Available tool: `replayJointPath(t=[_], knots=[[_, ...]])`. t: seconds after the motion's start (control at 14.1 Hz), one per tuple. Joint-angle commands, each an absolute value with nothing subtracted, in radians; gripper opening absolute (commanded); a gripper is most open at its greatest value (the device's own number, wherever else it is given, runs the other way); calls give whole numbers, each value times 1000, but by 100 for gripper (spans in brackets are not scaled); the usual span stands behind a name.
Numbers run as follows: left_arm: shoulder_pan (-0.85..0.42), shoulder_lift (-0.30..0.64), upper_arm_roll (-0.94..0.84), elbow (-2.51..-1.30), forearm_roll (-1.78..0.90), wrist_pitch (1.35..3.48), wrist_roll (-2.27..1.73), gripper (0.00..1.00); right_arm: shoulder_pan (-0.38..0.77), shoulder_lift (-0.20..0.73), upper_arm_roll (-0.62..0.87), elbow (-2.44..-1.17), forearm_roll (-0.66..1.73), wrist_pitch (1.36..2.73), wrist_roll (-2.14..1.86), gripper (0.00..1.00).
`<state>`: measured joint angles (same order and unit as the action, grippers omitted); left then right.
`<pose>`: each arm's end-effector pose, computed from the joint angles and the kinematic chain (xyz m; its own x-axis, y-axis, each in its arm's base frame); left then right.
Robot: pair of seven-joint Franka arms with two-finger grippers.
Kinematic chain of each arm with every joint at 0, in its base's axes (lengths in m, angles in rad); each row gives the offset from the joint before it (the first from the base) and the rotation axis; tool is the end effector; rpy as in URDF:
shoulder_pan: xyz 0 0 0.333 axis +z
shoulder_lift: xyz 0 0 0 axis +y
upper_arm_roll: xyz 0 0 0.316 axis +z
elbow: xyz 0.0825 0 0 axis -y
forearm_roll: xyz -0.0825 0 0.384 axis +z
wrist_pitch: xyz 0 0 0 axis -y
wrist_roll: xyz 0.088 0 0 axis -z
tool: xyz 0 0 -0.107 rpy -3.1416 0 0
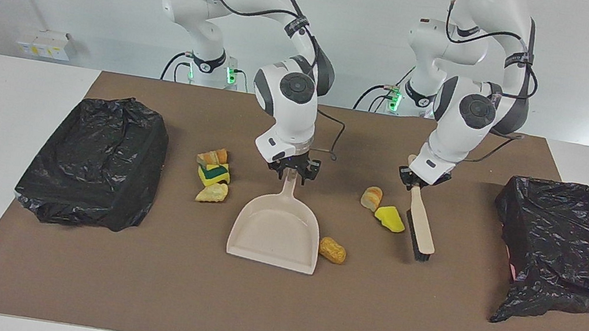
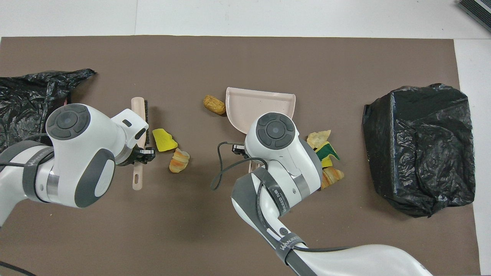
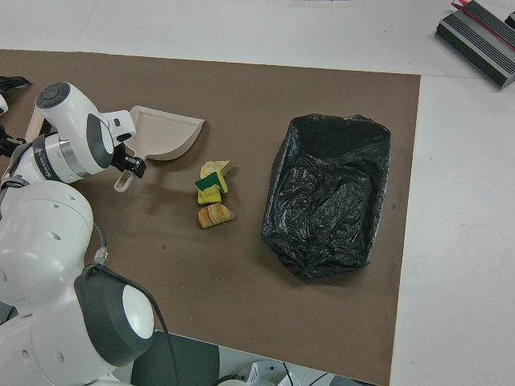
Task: Sweep and dump trash in bin
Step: 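Grasp the beige dustpan with the right gripper and lift it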
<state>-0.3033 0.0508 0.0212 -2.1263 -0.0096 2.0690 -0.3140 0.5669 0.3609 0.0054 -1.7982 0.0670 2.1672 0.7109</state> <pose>0.5156 -0.1500 0.3775 0.9938 0.0382 -0.1047 0.0355 -0.9990 -0.0268 0.5392 0.3502 0.3488 0.9841 -0.1746 -0.0323 -0.1760 -0.9832 -0.0482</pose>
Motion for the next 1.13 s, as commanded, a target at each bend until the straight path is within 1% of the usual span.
replayJointPath(t=[0.0,0.14,0.21,0.43,0.57,0.85,0.99,1.06], knots=[[-298,32,18,-2148,-23,2083,-298,0,565,351,6,-1804,84,2163,735,0],[-296,32,18,-2148,-23,2082,-296,0,552,345,-5,-1792,84,2125,720,0],[-298,32,18,-2148,-23,2080,-298,0,526,319,-6,-1777,81,2082,691,0],[-299,31,18,-2149,-23,2080,-299,0,471,235,-6,-1781,87,2037,393,0],[-298,31,18,-2152,-23,2080,-298,0,392,207,-3,-1782,72,2013,240,0],[-298,28,18,-2157,-23,2079,-299,0,322,216,-8,-1781,46,1974,-356,0],[-295,23,18,-2167,-23,2080,-304,0,311,222,-6,-1766,-78,1967,-554,0],[-295,18,18,-2174,-23,2079,-310,0,302,251,-5,-1749,-131,1953,-648,0]])
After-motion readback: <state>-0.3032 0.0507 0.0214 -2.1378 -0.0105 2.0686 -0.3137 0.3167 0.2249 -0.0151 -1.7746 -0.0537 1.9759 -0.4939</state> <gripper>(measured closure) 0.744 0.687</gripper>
